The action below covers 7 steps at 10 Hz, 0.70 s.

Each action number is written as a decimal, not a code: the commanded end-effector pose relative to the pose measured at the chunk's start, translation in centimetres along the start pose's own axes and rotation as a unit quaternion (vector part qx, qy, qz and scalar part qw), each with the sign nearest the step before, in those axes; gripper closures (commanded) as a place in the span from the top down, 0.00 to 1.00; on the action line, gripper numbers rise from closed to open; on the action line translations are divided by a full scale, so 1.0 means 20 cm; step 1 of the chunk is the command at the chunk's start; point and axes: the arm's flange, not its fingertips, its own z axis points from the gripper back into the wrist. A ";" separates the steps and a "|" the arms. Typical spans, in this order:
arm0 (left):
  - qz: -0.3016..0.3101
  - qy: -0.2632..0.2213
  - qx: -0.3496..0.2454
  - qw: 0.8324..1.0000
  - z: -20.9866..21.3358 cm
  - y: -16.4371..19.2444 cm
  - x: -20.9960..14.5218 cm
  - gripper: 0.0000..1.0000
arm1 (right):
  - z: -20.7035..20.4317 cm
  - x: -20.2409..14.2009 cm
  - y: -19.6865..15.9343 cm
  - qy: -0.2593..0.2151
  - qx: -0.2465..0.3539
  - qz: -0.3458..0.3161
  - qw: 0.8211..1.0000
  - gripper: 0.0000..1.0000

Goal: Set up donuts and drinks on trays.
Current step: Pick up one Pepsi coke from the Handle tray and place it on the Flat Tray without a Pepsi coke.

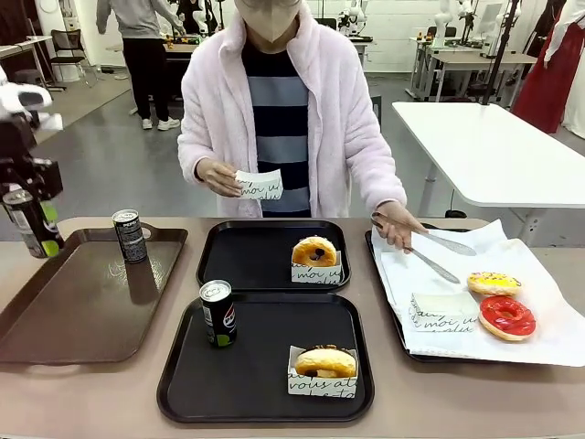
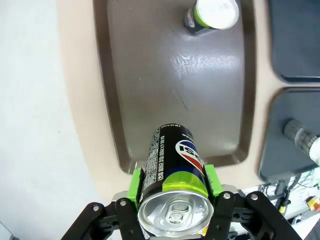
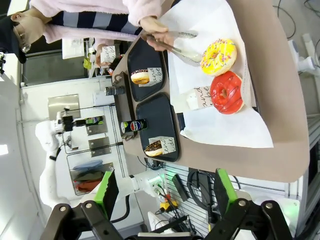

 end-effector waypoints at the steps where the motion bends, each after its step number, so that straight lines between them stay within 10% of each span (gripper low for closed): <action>1: 0.009 -0.007 -0.019 1.000 0.10 -0.03 -0.02 0.00 | 0.00 0.00 0.01 -0.002 0.009 0.001 1.000 1.00; 5: 0.000 -0.005 -0.005 1.000 0.10 -0.02 -0.05 0.00 | 0.00 0.00 0.01 -0.002 0.009 0.001 1.000 1.00; 6: 0.004 -0.003 -0.009 1.000 0.11 -0.02 -0.05 0.58 | 0.00 0.00 0.01 -0.002 0.009 0.001 1.000 1.00; 7: -0.009 -0.033 -0.003 0.999 0.11 -0.13 -0.04 0.58 | 0.00 0.00 0.01 -0.002 0.009 0.001 1.000 1.00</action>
